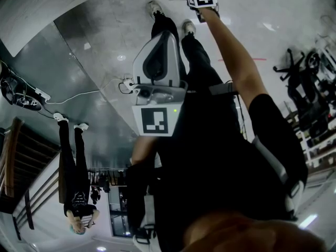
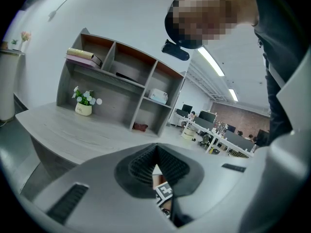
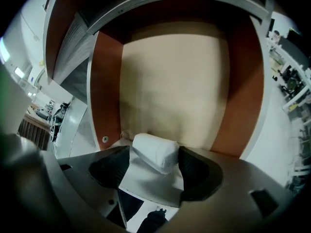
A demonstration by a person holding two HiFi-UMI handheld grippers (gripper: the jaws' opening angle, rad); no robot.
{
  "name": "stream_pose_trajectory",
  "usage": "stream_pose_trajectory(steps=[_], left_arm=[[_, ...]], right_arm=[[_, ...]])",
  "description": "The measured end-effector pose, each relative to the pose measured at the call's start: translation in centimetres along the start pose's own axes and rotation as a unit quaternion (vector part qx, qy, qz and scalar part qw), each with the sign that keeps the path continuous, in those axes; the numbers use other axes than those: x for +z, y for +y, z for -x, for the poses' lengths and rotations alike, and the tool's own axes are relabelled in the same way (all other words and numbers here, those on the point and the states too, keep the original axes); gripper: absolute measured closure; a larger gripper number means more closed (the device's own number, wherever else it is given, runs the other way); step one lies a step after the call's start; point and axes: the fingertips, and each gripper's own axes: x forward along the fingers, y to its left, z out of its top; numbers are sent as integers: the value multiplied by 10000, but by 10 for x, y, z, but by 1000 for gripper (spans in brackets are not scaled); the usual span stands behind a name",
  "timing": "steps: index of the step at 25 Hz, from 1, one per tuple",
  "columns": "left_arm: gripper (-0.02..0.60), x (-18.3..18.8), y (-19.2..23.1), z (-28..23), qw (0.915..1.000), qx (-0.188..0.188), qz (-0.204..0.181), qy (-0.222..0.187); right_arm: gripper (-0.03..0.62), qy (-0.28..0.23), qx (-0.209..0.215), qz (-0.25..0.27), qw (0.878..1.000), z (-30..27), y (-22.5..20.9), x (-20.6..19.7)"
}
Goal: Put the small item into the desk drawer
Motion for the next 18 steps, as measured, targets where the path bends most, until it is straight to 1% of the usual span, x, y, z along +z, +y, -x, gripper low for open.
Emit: stream_pose_trajectory(steps=[9, 18], left_arm=[[591, -2, -1, 1, 10000, 6, 42, -46], [591, 8, -20, 16, 9998, -41, -64, -182]], right_arm=[[293, -151, -93, -165, 9997, 5, -9, 1], [294, -300, -186, -252, 9991, 28, -11, -1]])
